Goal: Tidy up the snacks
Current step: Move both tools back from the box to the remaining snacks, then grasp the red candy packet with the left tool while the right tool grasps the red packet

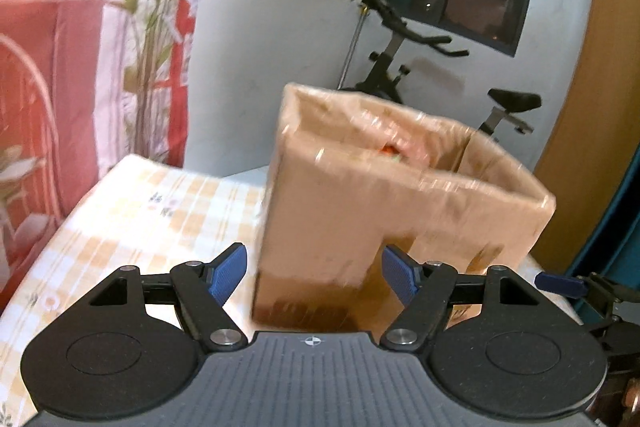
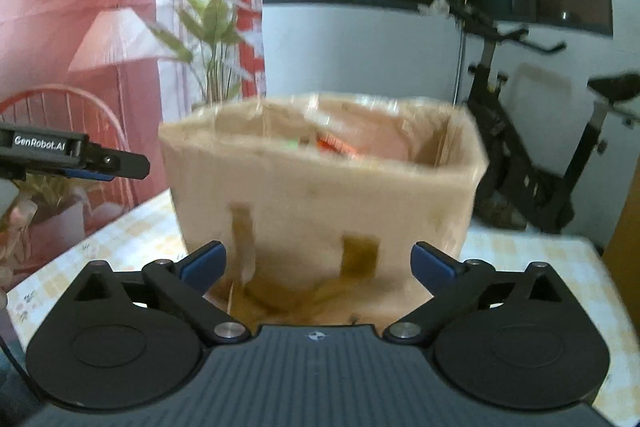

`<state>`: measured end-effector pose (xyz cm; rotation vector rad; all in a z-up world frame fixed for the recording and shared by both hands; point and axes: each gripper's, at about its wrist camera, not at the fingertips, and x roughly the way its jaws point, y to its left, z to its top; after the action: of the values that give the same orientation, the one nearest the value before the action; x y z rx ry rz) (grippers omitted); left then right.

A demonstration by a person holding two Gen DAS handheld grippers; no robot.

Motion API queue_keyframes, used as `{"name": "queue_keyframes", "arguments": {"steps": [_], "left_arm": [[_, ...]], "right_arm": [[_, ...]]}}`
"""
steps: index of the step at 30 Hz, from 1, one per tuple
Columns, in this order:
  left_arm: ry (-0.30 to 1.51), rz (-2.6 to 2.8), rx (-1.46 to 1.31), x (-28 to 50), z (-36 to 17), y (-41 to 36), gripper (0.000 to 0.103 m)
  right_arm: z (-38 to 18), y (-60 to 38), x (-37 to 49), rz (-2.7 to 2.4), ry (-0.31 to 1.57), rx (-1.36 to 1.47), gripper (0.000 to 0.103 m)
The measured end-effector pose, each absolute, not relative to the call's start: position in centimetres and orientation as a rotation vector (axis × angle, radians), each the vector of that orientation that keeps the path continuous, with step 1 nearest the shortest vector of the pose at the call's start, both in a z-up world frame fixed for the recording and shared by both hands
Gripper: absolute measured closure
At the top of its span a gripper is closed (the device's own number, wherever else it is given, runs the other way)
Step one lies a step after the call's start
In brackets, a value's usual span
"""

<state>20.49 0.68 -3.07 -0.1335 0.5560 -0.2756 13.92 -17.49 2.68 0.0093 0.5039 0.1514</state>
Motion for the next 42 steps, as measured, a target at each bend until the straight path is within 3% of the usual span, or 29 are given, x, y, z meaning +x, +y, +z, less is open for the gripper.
{"name": "queue_keyframes", "arguments": {"steps": [4, 12, 22, 24, 27, 31, 37, 42], "left_arm": [[0.572, -0.245, -0.123, 19.3, -5.4, 1.2, 0.027], [0.675, -0.229, -0.146, 18.1, -8.7, 1.4, 0.029], [0.711, -0.252, -0.144, 17.2, -10.1, 0.8, 0.033], [0.711, -0.259, -0.145, 17.1, -10.2, 0.6, 0.036], [0.719, -0.267, -0.147, 17.0, -10.4, 0.4, 0.040], [0.747, -0.285, -0.157, 17.0, -11.0, -0.1, 0.050], [0.773, -0.313, -0.122, 16.6, -11.7, -2.0, 0.050], [0.809, -0.305, -0.109, 16.9, -12.3, -3.0, 0.050]], "right_arm": [[-0.1, -17.5, 14.1, 0.195, 0.594, 0.078, 0.005], [-6.6, -15.3, 13.9, 0.244, 0.779, -0.072, 0.026], [-8.8, -12.8, 13.2, 0.399, 0.817, -0.130, 0.031], [-9.3, -12.5, 13.5, 0.417, 0.830, -0.138, 0.042], [-9.9, -12.4, 13.6, 0.402, 0.812, -0.147, 0.049], [-9.9, -14.0, 13.6, 0.375, 0.789, -0.090, 0.050], [-10.0, -16.4, 13.4, 0.270, 0.719, -0.172, 0.050], [-10.1, -18.7, 13.1, 0.245, 0.688, -0.081, 0.050]]}}
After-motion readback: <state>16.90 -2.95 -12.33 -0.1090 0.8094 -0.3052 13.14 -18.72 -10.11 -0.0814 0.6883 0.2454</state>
